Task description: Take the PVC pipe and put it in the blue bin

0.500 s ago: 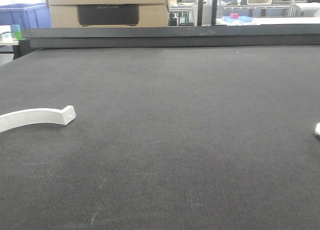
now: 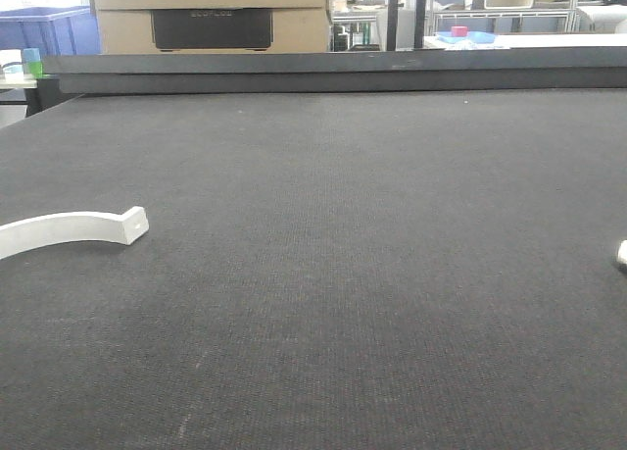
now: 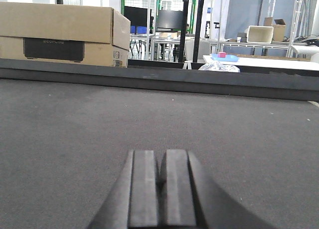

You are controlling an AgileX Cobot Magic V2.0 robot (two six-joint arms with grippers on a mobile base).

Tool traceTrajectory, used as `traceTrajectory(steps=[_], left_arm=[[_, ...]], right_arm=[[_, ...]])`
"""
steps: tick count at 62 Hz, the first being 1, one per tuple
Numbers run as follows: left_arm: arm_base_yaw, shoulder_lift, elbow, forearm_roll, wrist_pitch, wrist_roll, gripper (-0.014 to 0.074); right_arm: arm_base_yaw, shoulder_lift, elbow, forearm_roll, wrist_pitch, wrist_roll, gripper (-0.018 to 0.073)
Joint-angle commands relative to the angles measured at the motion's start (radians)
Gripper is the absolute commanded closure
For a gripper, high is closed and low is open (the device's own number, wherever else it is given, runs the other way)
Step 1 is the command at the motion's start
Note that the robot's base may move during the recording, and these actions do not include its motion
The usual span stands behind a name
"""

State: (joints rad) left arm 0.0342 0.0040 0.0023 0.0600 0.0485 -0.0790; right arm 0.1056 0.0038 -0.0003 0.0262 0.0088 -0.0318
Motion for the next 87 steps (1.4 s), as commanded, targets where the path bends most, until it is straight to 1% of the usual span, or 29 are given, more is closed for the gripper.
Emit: traceTrajectory(steps=[1,27,31,38,49,54,57,61,66,70,75,79,84,87], left_arm=[[0.003,-0.004,-0.002,-0.002,-0.012,-0.001,0.0707],[0.003,-0.004,-0.002,-0.002,-0.021,-0.001,0.0707],[0.003,-0.004,-0.002,-0.002,-0.043,-0.001,0.0707],[0.003,-0.004,-0.002,-0.004,-0.12,-0.001,0.0707],[0.003,-0.004,-0.002,-0.004,-0.249,-0.001,0.0707],[0.003,-0.004,-0.002,-0.004,-0.325,-0.001,0.0707],[0.003,-0.004,-0.002,-0.005,-0.383,-0.001,0.0707],[0.003,-0.004,-0.002,-0.011,-0.42,-0.001,0.0707],[0.003,-0.004,-0.043,-0.011,-0.418,-0.001,0.0707],[0.003,-0.004,-0.087,-0.011,-0.418,-0.001,0.0707],[0.003,-0.004,-0.146,-0.005,-0.418,-0.001,0.0707],[0.003,0.013,-0.193,-0.005,-0.418,-0.001,0.0707],[0.003,0.05,-0.27,-0.005,-0.386,-0.001,0.0707],[0.003,0.083,-0.318,-0.005,-0.348,-0.001,0.0707]], right_arm=[[-0.002,-0.004,0.0,0.003,-0.017,-0.004,0.0728],[-0.002,-0.004,0.0,0.003,-0.017,-0.004,0.0728],[-0.002,-0.004,0.0,0.003,-0.017,-0.004,0.0728],[-0.001,-0.004,0.0,0.003,-0.033,-0.004,0.0728],[-0.001,-0.004,0.0,0.003,-0.127,-0.004,0.0728],[-0.001,-0.004,0.0,0.003,-0.24,-0.004,0.0728],[-0.001,-0.004,0.0,0.003,-0.34,-0.004,0.0728],[-0.001,-0.004,0.0,0.008,-0.445,-0.004,0.0728],[-0.001,-0.004,0.0,0.03,-0.557,-0.004,0.0728],[-0.001,-0.004,0.0,0.065,-0.604,-0.004,0.0728],[-0.001,-0.004,-0.02,0.098,-0.613,-0.004,0.0728],[-0.001,-0.004,-0.055,0.104,-0.613,-0.004,0.0728],[-0.001,-0.004,-0.11,0.104,-0.592,-0.004,0.0728],[-0.001,-0.004,-0.148,0.104,-0.574,-0.004,0.0728]])
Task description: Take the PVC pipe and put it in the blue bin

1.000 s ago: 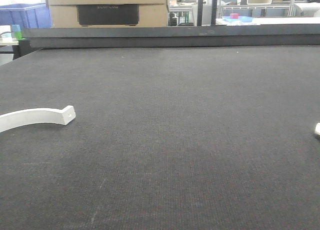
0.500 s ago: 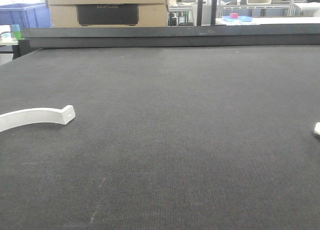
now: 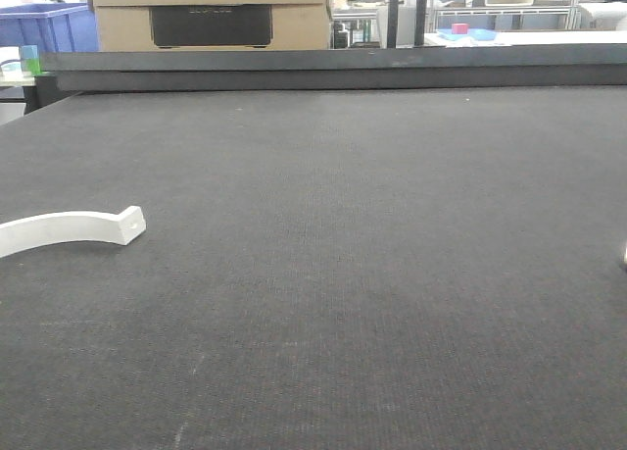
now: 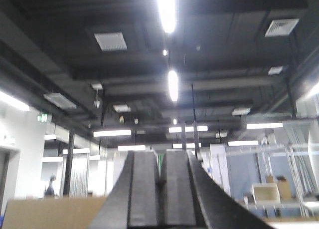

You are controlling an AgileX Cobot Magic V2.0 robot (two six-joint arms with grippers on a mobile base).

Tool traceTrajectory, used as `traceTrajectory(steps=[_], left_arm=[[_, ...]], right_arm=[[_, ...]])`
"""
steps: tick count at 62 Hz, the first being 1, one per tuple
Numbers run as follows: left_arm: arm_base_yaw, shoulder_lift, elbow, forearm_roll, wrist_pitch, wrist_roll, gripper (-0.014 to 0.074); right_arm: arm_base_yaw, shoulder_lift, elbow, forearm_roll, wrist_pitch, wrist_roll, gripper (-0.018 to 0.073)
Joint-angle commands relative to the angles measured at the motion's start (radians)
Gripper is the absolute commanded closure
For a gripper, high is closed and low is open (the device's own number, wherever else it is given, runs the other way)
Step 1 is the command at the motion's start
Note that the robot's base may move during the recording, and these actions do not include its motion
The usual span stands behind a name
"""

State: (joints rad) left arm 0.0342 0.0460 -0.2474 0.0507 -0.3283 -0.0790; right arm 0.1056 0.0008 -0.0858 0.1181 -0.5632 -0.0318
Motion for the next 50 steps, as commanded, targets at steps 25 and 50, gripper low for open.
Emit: traceTrajectory(steps=[25,50], left_arm=[[0.003,0.332,-0.396,0.004,0.148,-0.001,0.0707],[0.003,0.582,-0.795,-0.008,0.739,-0.001,0.0707]], right_arm=[[-0.001,0.107,-0.373,0.012,0.251,-0.004,0.0728],[-0.001,0.449,-0.793,0.012,0.856,-0.004,0.0728]])
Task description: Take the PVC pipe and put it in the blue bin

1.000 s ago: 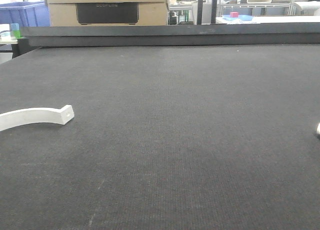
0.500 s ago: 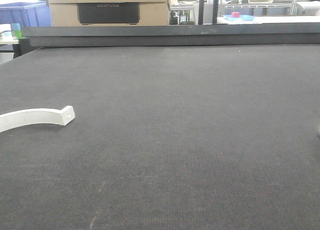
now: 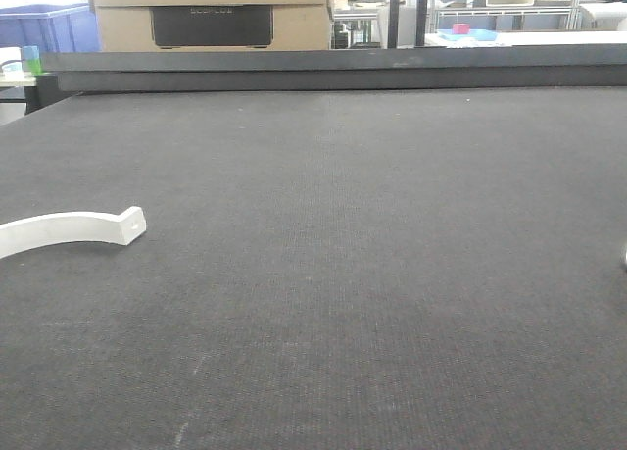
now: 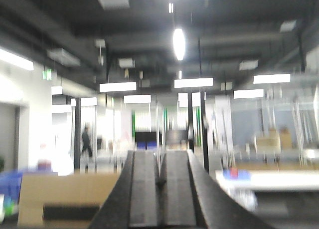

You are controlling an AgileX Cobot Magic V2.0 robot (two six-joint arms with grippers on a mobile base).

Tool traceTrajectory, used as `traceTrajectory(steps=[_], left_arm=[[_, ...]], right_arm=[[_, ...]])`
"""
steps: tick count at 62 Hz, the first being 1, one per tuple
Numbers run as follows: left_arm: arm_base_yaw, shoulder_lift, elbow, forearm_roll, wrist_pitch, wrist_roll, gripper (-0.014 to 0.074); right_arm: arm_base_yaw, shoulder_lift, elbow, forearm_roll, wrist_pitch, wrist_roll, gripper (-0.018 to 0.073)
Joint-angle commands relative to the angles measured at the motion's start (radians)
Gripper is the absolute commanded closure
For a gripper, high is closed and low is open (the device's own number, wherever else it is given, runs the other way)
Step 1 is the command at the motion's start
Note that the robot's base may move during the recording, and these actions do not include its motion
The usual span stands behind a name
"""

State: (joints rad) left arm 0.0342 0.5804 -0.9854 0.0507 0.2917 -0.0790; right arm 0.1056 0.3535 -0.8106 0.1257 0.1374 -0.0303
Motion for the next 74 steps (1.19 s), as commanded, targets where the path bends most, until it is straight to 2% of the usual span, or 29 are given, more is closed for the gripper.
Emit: traceTrajectory(steps=[1,10,21,30,44,63,74], left_arm=[[0.003,0.057,-0.067,-0.015,0.139,-0.001,0.0707],[0.003,0.145,-0.129,-0.042,0.32,-0.001,0.0707],[0.003,0.204,-0.12,-0.031,0.349,-0.001,0.0707],[0.003,0.245,-0.094,0.022,0.349,-0.001,0.0707],[0.003,0.276,-0.02,0.024,0.349,-0.001,0.0707],[0.003,0.276,0.08,0.024,0.349,-0.001,0.0707],[0.003,0.276,0.089,0.024,0.349,-0.001,0.0707]], right_arm=[[-0.001,0.115,-0.08,0.005,0.182,-0.006,0.0728],[-0.001,0.307,-0.179,0.005,0.431,-0.006,0.0728],[-0.001,0.546,-0.247,0.005,0.699,-0.006,0.0728],[-0.001,0.711,-0.247,0.003,0.769,-0.006,0.0728],[-0.001,0.87,-0.247,0.003,0.842,-0.006,0.0728],[-0.001,0.935,-0.247,0.024,0.872,-0.006,0.0728],[-0.001,0.935,-0.247,0.038,0.839,-0.006,0.0728]])
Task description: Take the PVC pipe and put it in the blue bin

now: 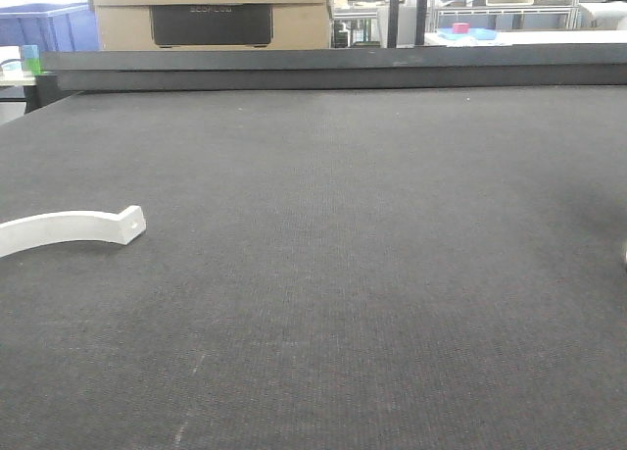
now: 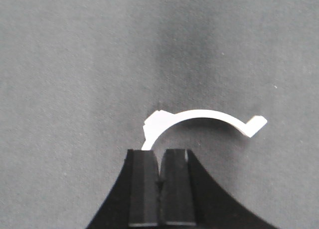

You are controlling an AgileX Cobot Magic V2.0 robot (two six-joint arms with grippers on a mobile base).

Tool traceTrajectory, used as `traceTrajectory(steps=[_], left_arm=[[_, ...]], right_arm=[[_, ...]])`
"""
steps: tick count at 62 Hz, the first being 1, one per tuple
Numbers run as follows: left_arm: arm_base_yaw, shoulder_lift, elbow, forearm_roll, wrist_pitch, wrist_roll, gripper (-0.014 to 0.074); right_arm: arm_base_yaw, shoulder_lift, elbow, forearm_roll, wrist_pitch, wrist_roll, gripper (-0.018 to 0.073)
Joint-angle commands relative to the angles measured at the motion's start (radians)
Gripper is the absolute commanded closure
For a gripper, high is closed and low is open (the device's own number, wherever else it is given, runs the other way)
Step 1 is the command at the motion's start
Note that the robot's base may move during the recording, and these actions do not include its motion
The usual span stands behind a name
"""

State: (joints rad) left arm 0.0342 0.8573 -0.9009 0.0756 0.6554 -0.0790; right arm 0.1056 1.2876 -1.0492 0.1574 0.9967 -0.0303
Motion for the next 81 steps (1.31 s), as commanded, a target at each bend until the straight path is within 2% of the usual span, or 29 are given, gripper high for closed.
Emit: traceTrajectory(steps=[1,12,24,31,39,45,54,59,65,70,81], left_arm=[[0.003,-0.001,0.005,-0.001,-0.014,-0.001,0.0707],[0.003,-0.001,0.005,-0.001,-0.014,-0.001,0.0707],[0.003,-0.001,0.004,-0.003,-0.019,-0.001,0.0707],[0.003,-0.001,0.004,-0.031,-0.013,-0.001,0.0707],[0.003,0.003,-0.01,-0.031,-0.011,-0.001,0.0707],[0.003,0.033,-0.054,-0.026,0.065,-0.003,0.0707],[0.003,0.148,-0.153,-0.021,0.247,-0.003,0.0707],[0.003,0.219,-0.21,-0.051,0.328,-0.003,0.0707],[0.003,0.311,-0.28,-0.122,0.42,0.001,0.0707],[0.003,0.38,-0.307,-0.16,0.45,0.01,0.0707],[0.003,0.518,-0.308,-0.188,0.483,0.015,0.0707]], right_arm=[[-0.001,0.001,-0.008,0.009,-0.02,-0.006,0.0728],[-0.001,0.009,-0.008,0.039,-0.017,-0.006,0.0728],[-0.001,0.037,-0.008,0.039,0.054,0.02,0.0713],[0.001,0.043,-0.008,-0.034,0.101,0.139,0.07],[0.035,0.045,-0.008,-0.107,0.143,0.18,0.07],[0.068,0.045,-0.008,-0.107,0.148,0.192,0.07],[0.113,0.052,-0.008,-0.109,0.13,0.212,0.07],[0.128,0.069,-0.008,-0.109,0.126,0.212,0.07],[0.128,0.093,-0.008,-0.107,0.103,0.212,0.07],[0.128,0.116,-0.008,-0.107,0.109,0.212,0.07],[0.128,0.147,-0.008,-0.107,0.129,0.212,0.07]])
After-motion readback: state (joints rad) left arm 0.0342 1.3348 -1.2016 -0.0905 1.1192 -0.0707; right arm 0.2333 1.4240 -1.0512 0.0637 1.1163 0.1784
